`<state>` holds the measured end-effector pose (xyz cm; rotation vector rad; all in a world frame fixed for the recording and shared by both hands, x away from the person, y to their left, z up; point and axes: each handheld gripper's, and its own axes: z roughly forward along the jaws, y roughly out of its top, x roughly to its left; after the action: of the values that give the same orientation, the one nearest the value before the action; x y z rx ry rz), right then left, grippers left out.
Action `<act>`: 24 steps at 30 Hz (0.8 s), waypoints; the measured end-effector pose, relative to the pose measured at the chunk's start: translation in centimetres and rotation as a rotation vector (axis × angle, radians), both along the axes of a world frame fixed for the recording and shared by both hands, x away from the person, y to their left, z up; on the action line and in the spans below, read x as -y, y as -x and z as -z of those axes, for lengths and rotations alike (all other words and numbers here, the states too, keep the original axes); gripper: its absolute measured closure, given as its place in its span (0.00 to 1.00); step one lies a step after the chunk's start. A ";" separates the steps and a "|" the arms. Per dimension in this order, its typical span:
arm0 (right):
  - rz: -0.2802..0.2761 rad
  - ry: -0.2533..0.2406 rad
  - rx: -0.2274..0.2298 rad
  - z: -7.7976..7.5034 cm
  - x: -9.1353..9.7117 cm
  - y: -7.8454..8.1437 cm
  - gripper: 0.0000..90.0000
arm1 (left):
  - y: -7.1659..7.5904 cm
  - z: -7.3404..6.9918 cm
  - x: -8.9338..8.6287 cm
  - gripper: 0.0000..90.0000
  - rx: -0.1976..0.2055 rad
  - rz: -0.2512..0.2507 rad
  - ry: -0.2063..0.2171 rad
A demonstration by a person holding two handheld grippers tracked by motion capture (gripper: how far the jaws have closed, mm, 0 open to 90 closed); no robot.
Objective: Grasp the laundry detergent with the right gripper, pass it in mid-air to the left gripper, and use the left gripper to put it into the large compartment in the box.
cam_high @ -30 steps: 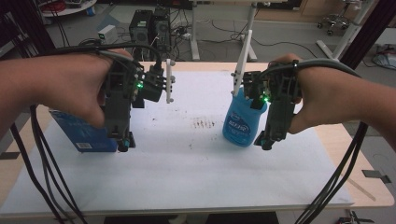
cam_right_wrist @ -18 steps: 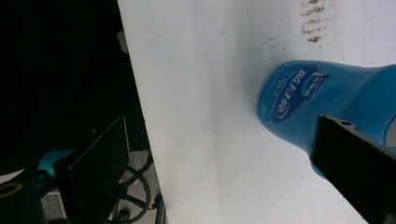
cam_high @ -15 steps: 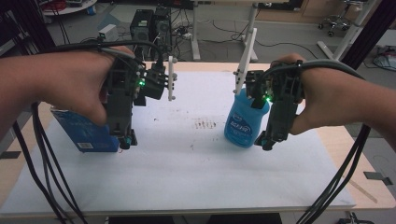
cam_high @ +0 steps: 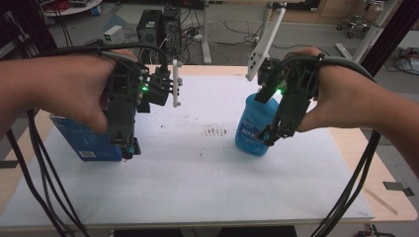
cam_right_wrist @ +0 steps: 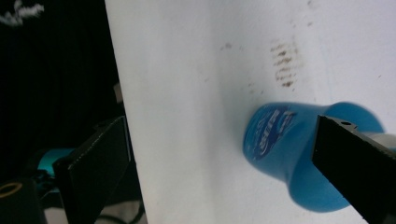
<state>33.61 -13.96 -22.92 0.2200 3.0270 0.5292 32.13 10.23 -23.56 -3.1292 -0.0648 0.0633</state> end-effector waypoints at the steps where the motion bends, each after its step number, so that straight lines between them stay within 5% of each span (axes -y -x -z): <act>1: 0.005 -0.022 0.003 -0.2 0.1 -0.2 0.05 | 0.0 0.0 0.0 0.02 -0.001 0.000 -0.002; 10: 0.124 -0.187 0.040 -1.3 3.7 -1.8 0.05 | 0.1 -0.2 0.8 0.02 0.000 0.005 -0.017; 24: 0.249 -0.261 0.063 1.2 10.6 -1.5 0.05 | -0.3 -0.2 2.1 0.02 -0.007 -0.001 -0.031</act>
<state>35.09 -24.51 -24.08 0.5720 2.8044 0.8855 32.43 8.11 -23.34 -3.0981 -0.0662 0.0719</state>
